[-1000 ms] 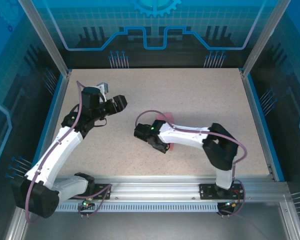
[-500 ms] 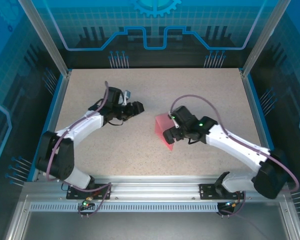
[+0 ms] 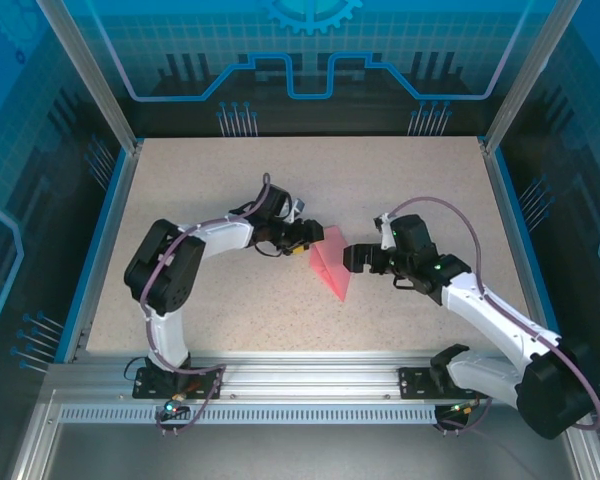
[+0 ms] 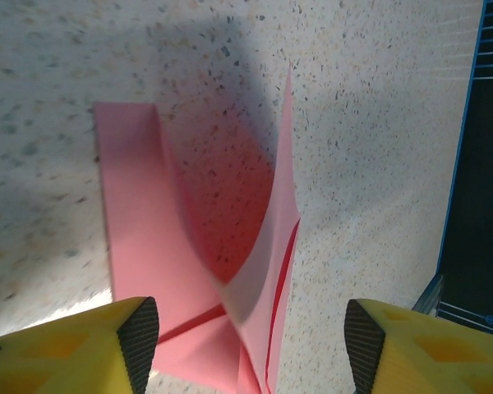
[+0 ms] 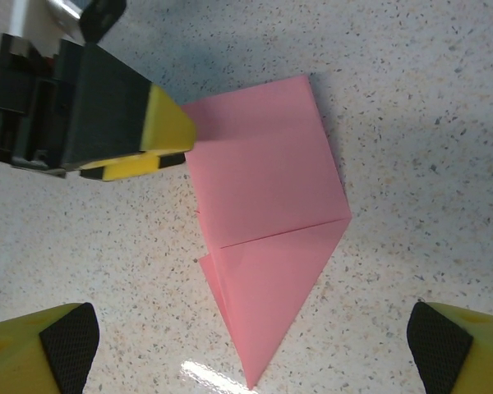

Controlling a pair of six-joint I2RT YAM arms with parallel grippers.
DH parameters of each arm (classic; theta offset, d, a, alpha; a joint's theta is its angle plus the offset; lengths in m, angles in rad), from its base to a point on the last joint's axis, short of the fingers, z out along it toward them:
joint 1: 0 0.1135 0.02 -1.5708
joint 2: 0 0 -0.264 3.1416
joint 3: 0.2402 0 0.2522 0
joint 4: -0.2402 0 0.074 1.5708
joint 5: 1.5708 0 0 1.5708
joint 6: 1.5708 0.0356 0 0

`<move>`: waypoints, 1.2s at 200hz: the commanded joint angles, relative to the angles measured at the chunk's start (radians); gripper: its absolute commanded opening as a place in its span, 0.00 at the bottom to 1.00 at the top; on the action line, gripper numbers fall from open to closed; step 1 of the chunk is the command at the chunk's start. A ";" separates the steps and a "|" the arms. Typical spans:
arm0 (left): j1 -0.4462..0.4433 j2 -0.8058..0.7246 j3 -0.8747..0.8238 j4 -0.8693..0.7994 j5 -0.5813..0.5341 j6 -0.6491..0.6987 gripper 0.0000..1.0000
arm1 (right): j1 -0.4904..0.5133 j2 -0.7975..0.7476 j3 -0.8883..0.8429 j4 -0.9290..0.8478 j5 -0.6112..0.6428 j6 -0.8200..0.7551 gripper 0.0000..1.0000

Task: Fold a paper plane with a square sheet of paper (fold left side to right side)
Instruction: Turn over the paper at the center of the table.

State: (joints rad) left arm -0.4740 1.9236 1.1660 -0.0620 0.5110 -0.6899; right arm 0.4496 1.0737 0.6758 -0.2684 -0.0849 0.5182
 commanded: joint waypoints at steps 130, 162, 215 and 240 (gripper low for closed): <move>0.021 -0.103 -0.130 0.156 0.113 0.213 0.05 | -0.186 0.310 0.068 0.256 -0.416 -0.115 0.88; 0.034 -0.135 -0.189 0.205 0.163 0.251 0.04 | -0.215 0.469 0.094 0.375 -0.493 -0.134 0.83; 0.035 -0.132 -0.215 0.228 0.193 0.271 0.02 | -0.227 0.702 0.153 0.531 -0.655 -0.158 0.78; 0.035 -0.118 -0.215 0.245 0.205 0.264 0.02 | -0.226 0.754 0.154 0.592 -0.720 -0.146 0.75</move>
State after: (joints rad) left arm -0.4419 1.8183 0.9600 0.1429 0.6720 -0.4606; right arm 0.2352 1.7866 0.8062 0.2161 -0.6899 0.3828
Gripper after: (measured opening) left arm 0.048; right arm 0.767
